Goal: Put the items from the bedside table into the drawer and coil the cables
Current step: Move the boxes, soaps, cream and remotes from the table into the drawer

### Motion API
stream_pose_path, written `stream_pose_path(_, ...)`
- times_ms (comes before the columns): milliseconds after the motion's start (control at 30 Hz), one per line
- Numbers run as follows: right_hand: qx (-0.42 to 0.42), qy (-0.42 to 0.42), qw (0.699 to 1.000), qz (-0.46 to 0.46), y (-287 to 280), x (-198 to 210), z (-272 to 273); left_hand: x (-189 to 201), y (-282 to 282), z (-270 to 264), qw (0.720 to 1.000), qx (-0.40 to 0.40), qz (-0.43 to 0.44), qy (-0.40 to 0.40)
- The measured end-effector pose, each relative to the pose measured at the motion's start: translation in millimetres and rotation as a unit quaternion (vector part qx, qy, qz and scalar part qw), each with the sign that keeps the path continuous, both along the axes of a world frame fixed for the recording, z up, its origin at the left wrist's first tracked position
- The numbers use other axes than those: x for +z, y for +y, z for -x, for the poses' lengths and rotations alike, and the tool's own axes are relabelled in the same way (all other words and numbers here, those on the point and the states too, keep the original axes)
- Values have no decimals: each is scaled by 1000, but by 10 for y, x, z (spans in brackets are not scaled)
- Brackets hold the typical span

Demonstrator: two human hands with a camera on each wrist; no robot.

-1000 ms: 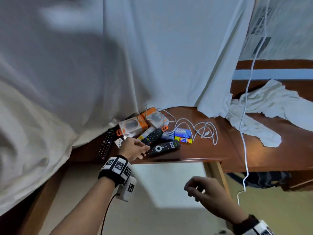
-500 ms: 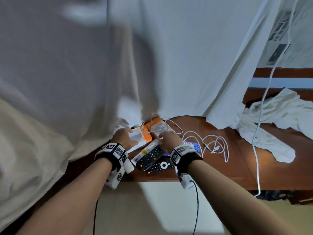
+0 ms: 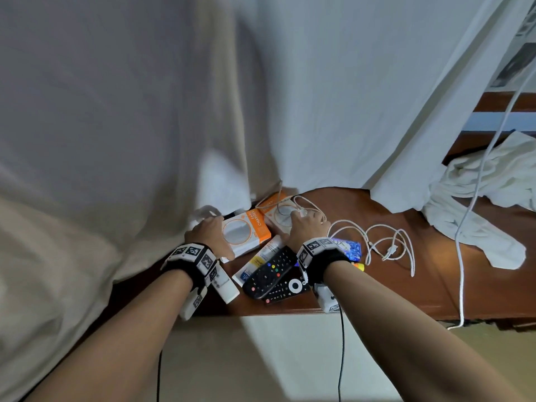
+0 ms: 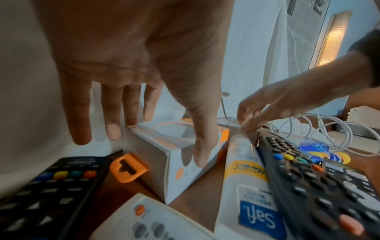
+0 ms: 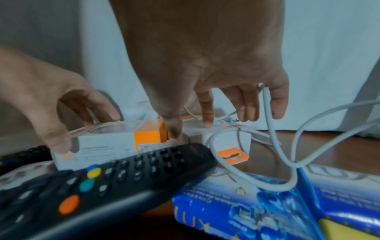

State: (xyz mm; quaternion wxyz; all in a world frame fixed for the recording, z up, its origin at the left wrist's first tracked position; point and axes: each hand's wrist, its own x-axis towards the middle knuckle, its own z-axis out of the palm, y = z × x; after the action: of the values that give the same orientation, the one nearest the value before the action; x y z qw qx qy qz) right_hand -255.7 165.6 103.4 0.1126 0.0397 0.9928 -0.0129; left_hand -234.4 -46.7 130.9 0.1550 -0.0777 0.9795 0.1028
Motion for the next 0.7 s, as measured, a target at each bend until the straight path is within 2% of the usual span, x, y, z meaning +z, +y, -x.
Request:
stream_pose_path(200,-47,-9,997,59,32,108,57,44,-10,35,1000,3,2,2)
stream_pose_path(400,-59,32,986,150,116,274,53,216,-43,66,996,31,-76,45)
stream_pose_path(600,-55,13,975,217,187,482,59,318,-75,48,980,45,-175,86)
stream_pose_path(700,3,5,973,233,238,563,37,373,-89,34,972,53,-201,107)
